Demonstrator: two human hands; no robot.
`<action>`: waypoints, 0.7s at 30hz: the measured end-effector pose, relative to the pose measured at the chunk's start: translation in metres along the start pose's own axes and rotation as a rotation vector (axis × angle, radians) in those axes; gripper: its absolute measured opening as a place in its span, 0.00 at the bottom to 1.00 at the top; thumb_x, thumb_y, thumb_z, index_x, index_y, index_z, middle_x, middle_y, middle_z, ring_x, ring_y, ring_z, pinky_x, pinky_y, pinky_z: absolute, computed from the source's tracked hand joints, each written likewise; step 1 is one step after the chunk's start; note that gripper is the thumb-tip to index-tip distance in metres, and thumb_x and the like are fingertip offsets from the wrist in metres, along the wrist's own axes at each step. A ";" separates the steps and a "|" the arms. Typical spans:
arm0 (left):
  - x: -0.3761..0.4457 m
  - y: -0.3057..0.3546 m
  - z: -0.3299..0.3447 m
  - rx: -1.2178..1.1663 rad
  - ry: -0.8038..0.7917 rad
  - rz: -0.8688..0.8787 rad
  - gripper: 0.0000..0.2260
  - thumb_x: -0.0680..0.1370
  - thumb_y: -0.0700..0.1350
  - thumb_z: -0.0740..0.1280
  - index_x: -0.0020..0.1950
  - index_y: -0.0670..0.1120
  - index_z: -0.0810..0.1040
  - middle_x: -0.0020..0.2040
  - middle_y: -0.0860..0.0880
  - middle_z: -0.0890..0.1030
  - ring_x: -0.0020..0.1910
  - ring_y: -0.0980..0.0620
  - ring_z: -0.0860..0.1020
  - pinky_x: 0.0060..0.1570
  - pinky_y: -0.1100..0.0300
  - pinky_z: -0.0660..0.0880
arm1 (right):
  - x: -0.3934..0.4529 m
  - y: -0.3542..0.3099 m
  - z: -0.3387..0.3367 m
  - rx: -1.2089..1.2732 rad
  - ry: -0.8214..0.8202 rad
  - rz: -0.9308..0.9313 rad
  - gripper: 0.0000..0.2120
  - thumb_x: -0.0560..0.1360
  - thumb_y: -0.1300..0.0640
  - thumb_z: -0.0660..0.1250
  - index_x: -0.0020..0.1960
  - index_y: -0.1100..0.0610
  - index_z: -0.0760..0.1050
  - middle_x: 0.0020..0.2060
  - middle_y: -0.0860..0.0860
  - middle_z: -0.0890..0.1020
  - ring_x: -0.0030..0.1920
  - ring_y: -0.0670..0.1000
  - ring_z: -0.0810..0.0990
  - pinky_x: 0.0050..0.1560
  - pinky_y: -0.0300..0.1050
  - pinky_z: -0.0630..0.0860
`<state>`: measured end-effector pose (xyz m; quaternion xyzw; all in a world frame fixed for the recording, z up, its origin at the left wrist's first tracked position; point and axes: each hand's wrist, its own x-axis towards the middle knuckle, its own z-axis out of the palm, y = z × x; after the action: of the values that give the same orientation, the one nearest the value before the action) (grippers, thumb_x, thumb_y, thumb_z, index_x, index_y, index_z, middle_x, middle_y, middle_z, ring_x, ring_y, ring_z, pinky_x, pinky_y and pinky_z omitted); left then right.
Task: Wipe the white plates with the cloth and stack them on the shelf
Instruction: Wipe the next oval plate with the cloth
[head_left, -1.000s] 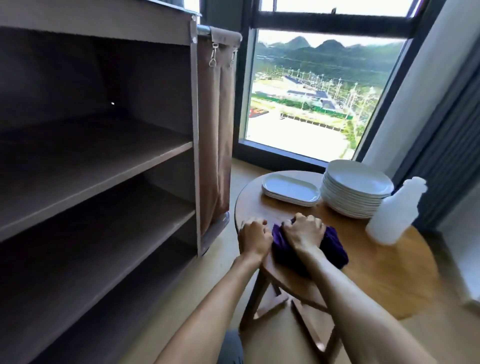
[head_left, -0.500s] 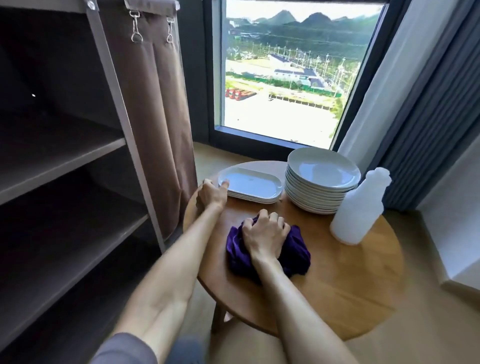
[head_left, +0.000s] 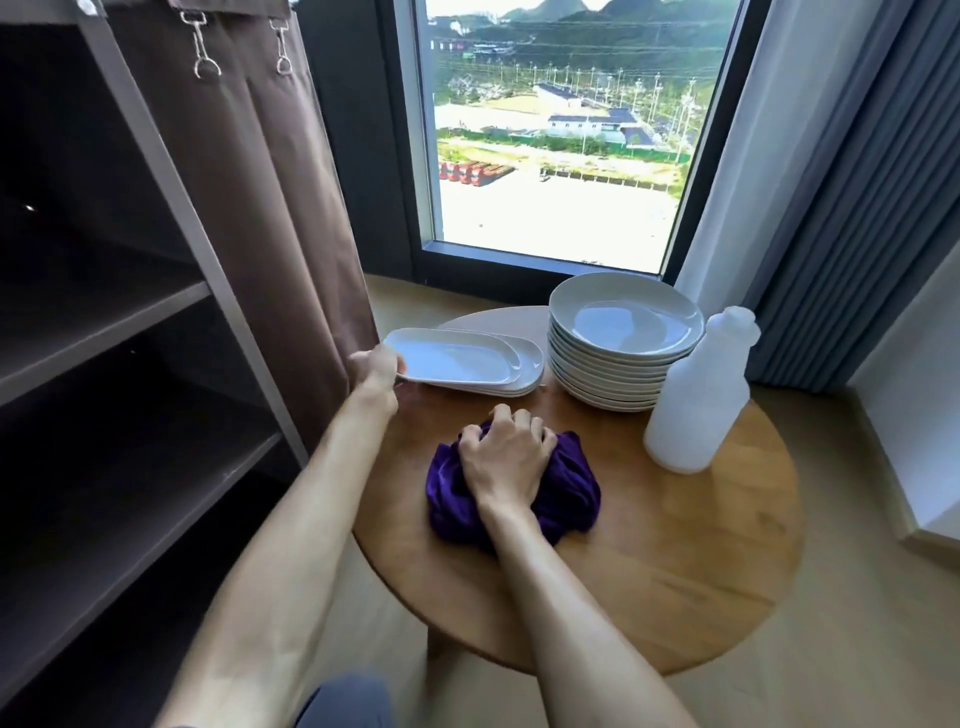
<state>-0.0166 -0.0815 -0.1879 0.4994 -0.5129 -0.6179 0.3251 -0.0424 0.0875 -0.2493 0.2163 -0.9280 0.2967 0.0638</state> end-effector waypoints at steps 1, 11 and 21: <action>-0.012 0.006 -0.006 -0.090 -0.046 -0.064 0.07 0.68 0.30 0.60 0.41 0.41 0.72 0.43 0.41 0.76 0.40 0.42 0.76 0.40 0.52 0.77 | 0.000 0.002 -0.001 0.009 0.003 -0.006 0.18 0.73 0.49 0.61 0.56 0.57 0.80 0.53 0.57 0.83 0.57 0.60 0.76 0.66 0.56 0.64; -0.125 -0.022 -0.087 -0.521 -0.152 -0.237 0.14 0.75 0.32 0.57 0.55 0.41 0.78 0.50 0.40 0.83 0.50 0.41 0.80 0.49 0.51 0.79 | -0.021 0.001 -0.025 0.107 -0.041 0.016 0.21 0.73 0.56 0.61 0.63 0.58 0.79 0.60 0.60 0.81 0.64 0.61 0.73 0.72 0.56 0.59; -0.198 -0.070 -0.141 -0.862 -0.138 -0.187 0.17 0.79 0.43 0.62 0.67 0.47 0.76 0.55 0.39 0.84 0.56 0.37 0.81 0.47 0.50 0.80 | -0.051 -0.004 -0.038 0.124 0.090 0.101 0.14 0.70 0.55 0.70 0.53 0.61 0.79 0.54 0.60 0.82 0.59 0.63 0.75 0.65 0.56 0.64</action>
<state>0.1821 0.0744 -0.1954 0.3203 -0.1818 -0.8338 0.4114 0.0045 0.1251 -0.2292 0.1592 -0.9138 0.3657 0.0770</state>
